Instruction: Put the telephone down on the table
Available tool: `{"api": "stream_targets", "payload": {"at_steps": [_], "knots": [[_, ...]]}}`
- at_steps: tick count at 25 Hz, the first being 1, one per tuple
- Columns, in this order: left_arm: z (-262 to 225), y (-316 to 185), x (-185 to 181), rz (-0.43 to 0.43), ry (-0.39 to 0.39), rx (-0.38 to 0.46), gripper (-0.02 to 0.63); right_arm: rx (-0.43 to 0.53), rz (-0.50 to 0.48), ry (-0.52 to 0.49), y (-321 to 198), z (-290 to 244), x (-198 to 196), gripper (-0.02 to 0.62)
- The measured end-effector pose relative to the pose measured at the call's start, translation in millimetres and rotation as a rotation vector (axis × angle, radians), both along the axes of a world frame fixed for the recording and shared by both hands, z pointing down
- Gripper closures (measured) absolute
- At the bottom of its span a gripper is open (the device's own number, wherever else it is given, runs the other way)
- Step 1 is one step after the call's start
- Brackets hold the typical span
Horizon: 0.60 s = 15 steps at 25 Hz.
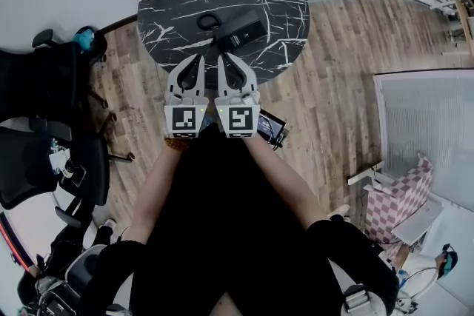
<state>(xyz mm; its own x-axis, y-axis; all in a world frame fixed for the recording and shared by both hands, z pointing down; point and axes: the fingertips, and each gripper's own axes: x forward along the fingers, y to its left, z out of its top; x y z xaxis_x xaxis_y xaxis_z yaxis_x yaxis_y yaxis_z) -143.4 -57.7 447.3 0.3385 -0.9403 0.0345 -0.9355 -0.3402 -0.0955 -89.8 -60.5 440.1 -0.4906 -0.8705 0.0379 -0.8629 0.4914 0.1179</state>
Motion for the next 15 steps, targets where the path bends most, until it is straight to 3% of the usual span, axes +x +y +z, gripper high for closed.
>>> {"api": "stream_targets", "payload": {"at_steps": [15], "knots": [[6.2,1.4,1.0,0.016,0.012,-0.021,0.592,-0.022,-0.003,0.006,3.8,3.1,1.4,0.565]]}}
